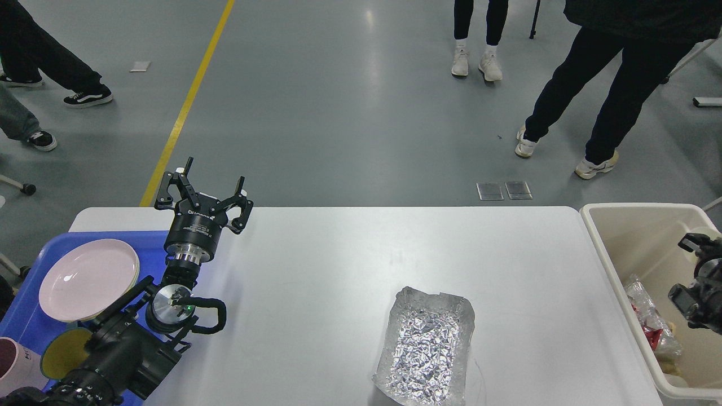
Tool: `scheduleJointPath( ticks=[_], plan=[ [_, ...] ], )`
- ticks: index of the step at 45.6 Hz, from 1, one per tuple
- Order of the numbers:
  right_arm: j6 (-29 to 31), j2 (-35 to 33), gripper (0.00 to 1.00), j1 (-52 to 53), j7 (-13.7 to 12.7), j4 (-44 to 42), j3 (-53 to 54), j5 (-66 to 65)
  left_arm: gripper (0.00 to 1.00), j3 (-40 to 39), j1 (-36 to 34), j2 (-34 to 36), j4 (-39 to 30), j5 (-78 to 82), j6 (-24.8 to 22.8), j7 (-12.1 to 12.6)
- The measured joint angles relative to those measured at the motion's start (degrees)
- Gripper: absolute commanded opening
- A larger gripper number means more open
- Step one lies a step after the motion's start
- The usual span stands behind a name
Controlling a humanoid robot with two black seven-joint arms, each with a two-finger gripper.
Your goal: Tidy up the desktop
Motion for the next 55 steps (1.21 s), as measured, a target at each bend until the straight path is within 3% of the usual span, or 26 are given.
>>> scheduleJointPath(
  ticks=[9, 15, 30, 37, 45, 48, 55],
  plan=[
    [-0.3, 0.1, 1.0, 1.4, -0.1, 1.6, 0.4, 0.1, 0.96, 0.0, 0.0, 0.0, 0.0, 0.0, 0.0, 0.0],
    [0.0, -0.6, 1.0, 8.5, -0.5, 8.5, 0.7, 0.2, 0.96, 0.0, 0.0, 0.0, 0.0, 0.0, 0.0, 0.0],
    [1.8, -12.0, 1.0, 29.9, -0.7, 43.6, -1.0, 0.4, 0.96, 0.0, 0.0, 0.0, 0.0, 0.0, 0.0, 0.0],
    [5.2, -12.9, 1.0, 42.7, -0.7, 61.5, -9.0, 0.4, 0.96, 0.0, 0.0, 0.0, 0.0, 0.0, 0.0, 0.0],
    [14.9, -12.1, 1.0, 59.8, -0.6, 78.8, -18.3, 0.7, 0.96, 0.0, 0.0, 0.0, 0.0, 0.0, 0.0, 0.0],
    [23.0, -11.9, 1.0, 66.2, -0.6, 83.6, -19.7, 0.9, 0.96, 0.0, 0.0, 0.0, 0.0, 0.0, 0.0, 0.0],
    [38.4, -10.4, 1.0, 70.1, -0.5, 86.9, -20.0, 5.9, 0.96, 0.0, 0.0, 0.0, 0.0, 0.0, 0.0, 0.0]
  ],
)
